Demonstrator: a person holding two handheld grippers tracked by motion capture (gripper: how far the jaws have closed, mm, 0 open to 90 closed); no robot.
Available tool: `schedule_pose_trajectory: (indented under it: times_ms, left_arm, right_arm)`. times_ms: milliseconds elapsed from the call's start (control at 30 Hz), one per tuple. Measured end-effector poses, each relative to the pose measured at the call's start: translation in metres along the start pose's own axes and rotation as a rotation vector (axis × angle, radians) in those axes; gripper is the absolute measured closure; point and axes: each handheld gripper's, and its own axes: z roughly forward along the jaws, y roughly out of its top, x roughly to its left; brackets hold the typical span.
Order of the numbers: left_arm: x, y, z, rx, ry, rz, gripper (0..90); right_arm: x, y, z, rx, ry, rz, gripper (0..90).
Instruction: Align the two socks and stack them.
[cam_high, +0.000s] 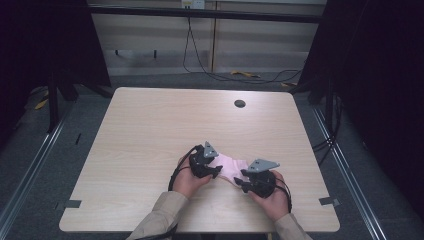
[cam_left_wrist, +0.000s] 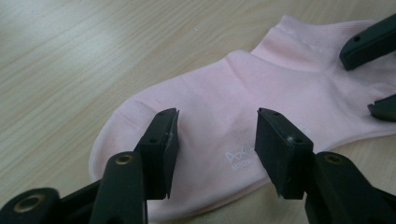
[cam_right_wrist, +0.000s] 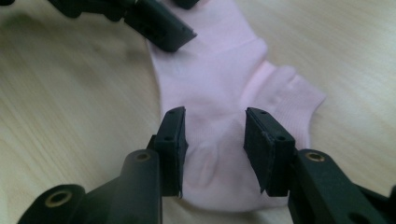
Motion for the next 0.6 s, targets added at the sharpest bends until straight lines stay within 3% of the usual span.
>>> schedule_pose_trajectory:
  times_ms: [133,233,433,600]
  left_arm:
    - [0.005,-0.001,-0.002,0.001,0.002,-0.017,48.6]
    - [0.010,0.002,-0.006,-0.036,-0.017,-0.072,44.8]
    - [0.036,0.003,-0.023,-0.065,0.040,-0.138,43.9]
    - [0.053,-0.001,-0.028,-0.065,0.076,-0.209,46.2]
  right_arm:
    - [0.002,-0.003,-0.003,-0.002,0.012,0.002,59.9]
    - [0.000,-0.005,-0.005,-0.015,0.019,0.021,57.0]
    - [-0.008,-0.002,-0.014,-0.067,0.011,0.051,62.1]
    - [-0.012,-0.003,-0.017,-0.064,0.007,0.057,72.9]
